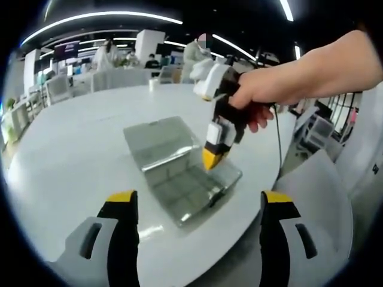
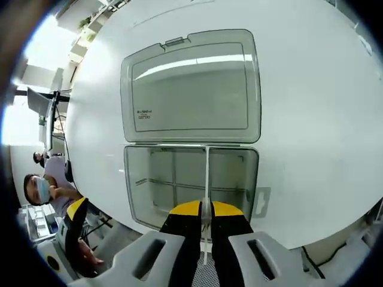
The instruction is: Insert the divider into the dual guide fixture by aligning both edges with the guide slots and pushing it downward to the bottom, including one-sided entry, uneven engagement, binding, and posture correction.
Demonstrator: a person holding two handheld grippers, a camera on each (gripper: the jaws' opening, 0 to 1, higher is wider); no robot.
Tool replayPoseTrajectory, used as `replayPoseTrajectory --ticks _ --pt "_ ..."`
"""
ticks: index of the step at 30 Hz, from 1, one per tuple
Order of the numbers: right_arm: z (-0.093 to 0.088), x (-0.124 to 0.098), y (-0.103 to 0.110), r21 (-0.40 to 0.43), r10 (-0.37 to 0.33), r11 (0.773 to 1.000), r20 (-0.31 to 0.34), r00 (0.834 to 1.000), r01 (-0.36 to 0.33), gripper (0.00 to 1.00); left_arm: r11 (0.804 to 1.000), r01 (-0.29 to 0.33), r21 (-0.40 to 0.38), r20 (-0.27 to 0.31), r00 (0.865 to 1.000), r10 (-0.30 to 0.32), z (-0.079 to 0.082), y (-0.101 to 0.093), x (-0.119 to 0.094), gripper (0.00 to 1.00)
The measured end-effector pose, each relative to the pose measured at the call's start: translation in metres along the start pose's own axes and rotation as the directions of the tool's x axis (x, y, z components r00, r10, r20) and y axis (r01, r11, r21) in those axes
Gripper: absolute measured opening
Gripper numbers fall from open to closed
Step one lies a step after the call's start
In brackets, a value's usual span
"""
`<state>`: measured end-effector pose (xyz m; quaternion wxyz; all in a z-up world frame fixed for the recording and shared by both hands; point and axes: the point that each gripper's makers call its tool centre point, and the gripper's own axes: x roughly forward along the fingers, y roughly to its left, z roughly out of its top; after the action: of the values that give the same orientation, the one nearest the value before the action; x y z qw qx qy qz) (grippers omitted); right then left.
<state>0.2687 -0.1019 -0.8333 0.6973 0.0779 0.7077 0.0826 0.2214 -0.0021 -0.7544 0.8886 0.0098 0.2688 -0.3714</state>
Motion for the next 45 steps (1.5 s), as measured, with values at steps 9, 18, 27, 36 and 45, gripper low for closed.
replayPoseTrajectory --ticks 9,18,27,36,45 --pt "0.002 0.003 0.003 0.0 -0.004 1.0 0.002 1.0 0.004 0.0 1.0 -0.005 -0.006 0.003 1.0 0.005 0.0 0.002 -0.001 0.82" --pt "0.0 0.003 0.002 0.007 -0.011 1.0 0.001 1.0 0.011 0.0 1.0 -0.008 -0.009 0.005 1.0 0.008 0.0 0.004 -0.001 0.82" --pt "-0.006 0.004 0.003 -0.01 -0.03 1.0 0.012 0.999 0.03 0.0 1.0 -0.007 -0.009 0.007 1.0 0.008 0.001 0.004 -0.001 0.82" --pt "-0.007 0.003 0.004 0.008 -0.024 1.0 0.006 1.0 0.024 0.0 1.0 -0.01 -0.013 0.006 1.0 0.01 -0.001 0.006 -0.001 0.82" --pt "-0.005 0.003 0.007 0.006 -0.022 1.0 -0.007 1.0 0.022 0.0 1.0 -0.01 -0.016 0.006 1.0 0.01 -0.001 0.007 -0.001 0.82"
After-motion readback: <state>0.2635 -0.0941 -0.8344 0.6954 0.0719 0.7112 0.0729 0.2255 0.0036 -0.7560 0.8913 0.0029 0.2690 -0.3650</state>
